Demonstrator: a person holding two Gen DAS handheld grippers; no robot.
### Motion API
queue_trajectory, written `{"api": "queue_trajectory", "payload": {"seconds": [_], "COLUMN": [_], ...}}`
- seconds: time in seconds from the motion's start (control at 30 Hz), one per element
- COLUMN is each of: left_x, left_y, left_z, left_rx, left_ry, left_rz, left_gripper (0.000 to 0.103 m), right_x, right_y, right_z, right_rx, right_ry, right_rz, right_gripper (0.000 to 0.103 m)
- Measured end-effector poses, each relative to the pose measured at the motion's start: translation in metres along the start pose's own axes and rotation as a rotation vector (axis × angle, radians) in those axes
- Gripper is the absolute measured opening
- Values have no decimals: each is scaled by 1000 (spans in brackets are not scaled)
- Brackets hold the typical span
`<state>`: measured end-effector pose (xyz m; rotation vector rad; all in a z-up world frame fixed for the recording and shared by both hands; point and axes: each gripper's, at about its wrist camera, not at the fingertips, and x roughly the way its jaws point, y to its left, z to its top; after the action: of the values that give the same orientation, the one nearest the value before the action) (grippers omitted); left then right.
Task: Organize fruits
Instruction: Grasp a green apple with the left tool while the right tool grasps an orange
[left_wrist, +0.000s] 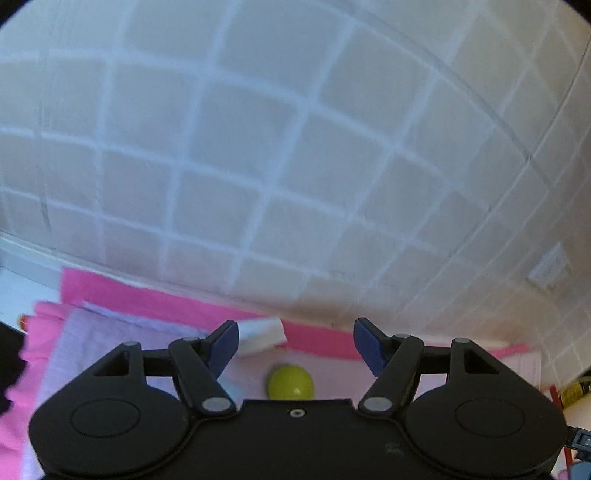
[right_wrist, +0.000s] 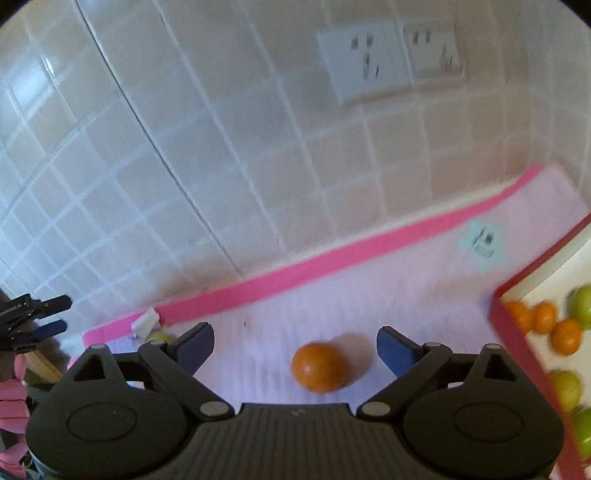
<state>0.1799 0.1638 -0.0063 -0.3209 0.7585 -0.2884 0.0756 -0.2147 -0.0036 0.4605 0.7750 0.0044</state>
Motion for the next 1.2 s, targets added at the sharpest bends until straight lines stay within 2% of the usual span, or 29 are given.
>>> {"api": "queue_trajectory", "payload": {"seconds": [0.1, 0.2, 0.3, 0.5, 0.6, 0.67, 0.7, 0.73, 0.8, 0.83, 1.0, 1.1, 1.2], "left_x": [32, 64, 88, 115, 127, 129, 130, 131, 130, 127, 117, 102, 80], "left_y": [-3, -12, -18, -19, -25, -28, -30, -32, -37, -38, -40, -44, -71], "left_z": [-14, -29, -41, -49, -51, -52, -52, -53, -54, -55, -57, -52, -54], "left_rx": [34, 105, 181, 218, 235, 244, 252, 261, 288, 300, 304, 287, 361], "left_ry": [77, 132, 167, 216, 222, 218, 219, 217, 207, 200, 192, 172, 141], "left_rz": [-9, 34, 88, 92, 104, 113, 116, 119, 145, 158, 155, 108, 103], "left_gripper": [82, 82, 82, 82, 81, 81, 80, 76, 62, 57, 57, 57, 57], "right_x": [29, 51, 67, 96, 110, 118, 120, 122, 120, 119, 110, 100, 75], "right_y": [-3, -6, -7, -5, -1, 4, 6, 6, 5, 5, 2, 1, -4], "right_z": [-14, -26, -33, -33, -32, -33, -34, -35, -35, -35, -36, -35, -36], "right_rx": [3, 4, -8, -58, -102, -138, -148, -154, -152, -155, -162, -146, -116], "right_ry": [55, 90, 106, 107, 126, 133, 134, 133, 117, 109, 94, 81, 51], "right_rz": [-24, -35, -48, -106, -114, -123, -130, -134, -134, -136, -122, -98, -67], "right_gripper": [96, 96, 96, 96, 85, 73, 70, 70, 67, 61, 58, 58, 58]}}
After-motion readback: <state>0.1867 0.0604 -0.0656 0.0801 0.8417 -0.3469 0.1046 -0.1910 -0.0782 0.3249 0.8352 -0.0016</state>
